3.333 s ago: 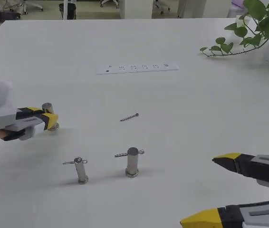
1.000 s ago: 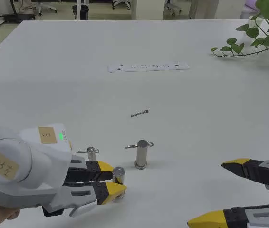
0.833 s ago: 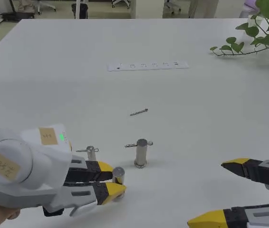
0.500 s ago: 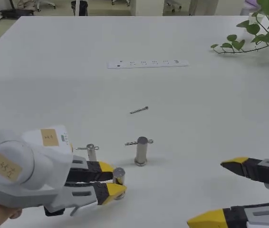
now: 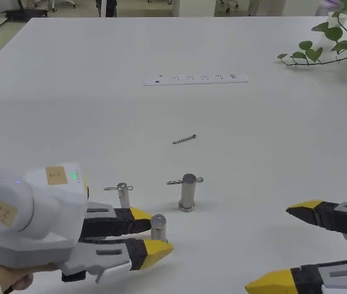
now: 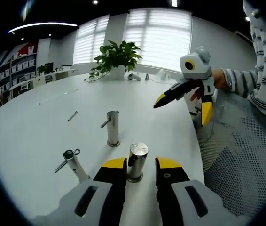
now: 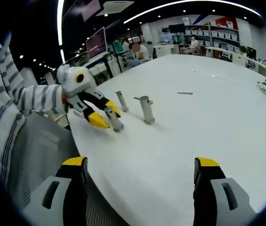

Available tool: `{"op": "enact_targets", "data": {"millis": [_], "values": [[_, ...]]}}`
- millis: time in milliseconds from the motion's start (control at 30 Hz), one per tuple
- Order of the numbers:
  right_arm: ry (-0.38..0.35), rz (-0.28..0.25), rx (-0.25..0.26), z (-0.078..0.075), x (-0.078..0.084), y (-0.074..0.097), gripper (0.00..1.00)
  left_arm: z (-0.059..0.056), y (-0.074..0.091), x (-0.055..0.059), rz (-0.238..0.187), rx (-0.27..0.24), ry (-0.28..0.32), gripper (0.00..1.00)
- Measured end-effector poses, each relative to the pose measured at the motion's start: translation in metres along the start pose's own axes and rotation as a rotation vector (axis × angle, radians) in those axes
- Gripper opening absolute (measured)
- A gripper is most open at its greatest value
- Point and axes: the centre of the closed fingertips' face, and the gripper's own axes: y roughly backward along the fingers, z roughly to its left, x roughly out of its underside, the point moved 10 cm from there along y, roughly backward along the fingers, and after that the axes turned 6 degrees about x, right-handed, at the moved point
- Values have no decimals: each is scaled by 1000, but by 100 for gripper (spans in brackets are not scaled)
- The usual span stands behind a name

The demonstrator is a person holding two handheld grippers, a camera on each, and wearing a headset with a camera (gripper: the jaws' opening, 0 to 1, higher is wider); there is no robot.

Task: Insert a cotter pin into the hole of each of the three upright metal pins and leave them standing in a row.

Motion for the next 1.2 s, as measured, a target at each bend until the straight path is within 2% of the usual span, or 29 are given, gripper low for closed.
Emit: {"op": "enact_targets", "data": {"millis": [67, 133, 200, 300, 467, 567, 667, 800, 900, 1033, 1100, 1200], "values": [[1, 0, 0, -1, 0, 1, 95, -3, 1, 3, -4, 10, 10, 33], [8, 8, -2, -2, 0, 1, 95, -7, 2, 3, -32, 27, 16, 46], [15, 17, -1, -3, 1, 0, 95, -11, 4, 4, -39, 28, 17, 54], [21, 22, -3, -6, 0, 1, 95, -15, 9, 4, -33, 31, 30, 60], [40, 31, -5, -9, -3, 1, 95, -24, 20, 0, -73, 40, 64, 64], [55, 41, -8, -11, -5, 2, 95, -26, 25, 0, -72, 26, 63, 71], [75, 57, -14, -14, -9, 2, 95, -28, 32, 2, -80, 15, 88, 82], [100, 73, -21, -18, -14, 2, 95, -28, 40, 3, -86, -31, 105, 98], [129, 93, -29, -23, -19, 1, 95, -30, 46, 3, -96, -55, 133, 99], [179, 128, -45, -29, -28, -1, 95, -32, 50, 6, -93, -71, 141, 99], [240, 148, -27, -36, -34, -2, 92, -32, 52, 8, -91, -84, 148, 99], [253, 169, -36, -40, -41, -4, 87, -32, 54, 10, -95, -99, 156, 99]]}}
